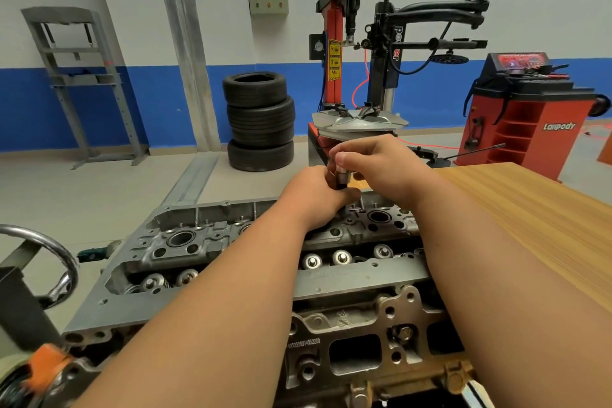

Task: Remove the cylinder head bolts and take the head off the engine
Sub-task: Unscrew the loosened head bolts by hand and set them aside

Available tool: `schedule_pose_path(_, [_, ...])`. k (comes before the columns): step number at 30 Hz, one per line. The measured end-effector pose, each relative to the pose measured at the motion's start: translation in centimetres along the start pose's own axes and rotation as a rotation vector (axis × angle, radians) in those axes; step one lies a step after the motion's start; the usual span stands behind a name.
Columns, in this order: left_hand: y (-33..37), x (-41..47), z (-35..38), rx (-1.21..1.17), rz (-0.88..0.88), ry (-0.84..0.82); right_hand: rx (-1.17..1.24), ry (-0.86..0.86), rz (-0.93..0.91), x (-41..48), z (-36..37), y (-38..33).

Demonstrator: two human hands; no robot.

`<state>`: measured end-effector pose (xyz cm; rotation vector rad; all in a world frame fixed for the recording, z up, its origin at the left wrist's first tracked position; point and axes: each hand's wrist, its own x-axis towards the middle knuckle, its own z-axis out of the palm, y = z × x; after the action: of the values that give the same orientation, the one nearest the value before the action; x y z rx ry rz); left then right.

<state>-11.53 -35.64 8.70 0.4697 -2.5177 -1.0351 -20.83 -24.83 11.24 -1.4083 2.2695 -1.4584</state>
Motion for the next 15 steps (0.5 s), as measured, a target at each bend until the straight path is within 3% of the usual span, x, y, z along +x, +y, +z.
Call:
schedule_pose_path(3, [-0.4,0.1,-0.2,-0.008,0.012,-0.009,0.001,-0.002,0.018,0.3,0.1,0.1])
schedule_pose_path(8, [0.0,0.7,0.2,0.056,-0.056,0.056,-0.178,0.185,0.104,0.6,1.0,0.1])
schedule_pose_path(15, [-0.1,0.0,0.0,0.031,0.030,-0.016,-0.104,-0.010,-0.035,0.0,-0.2,0.3])
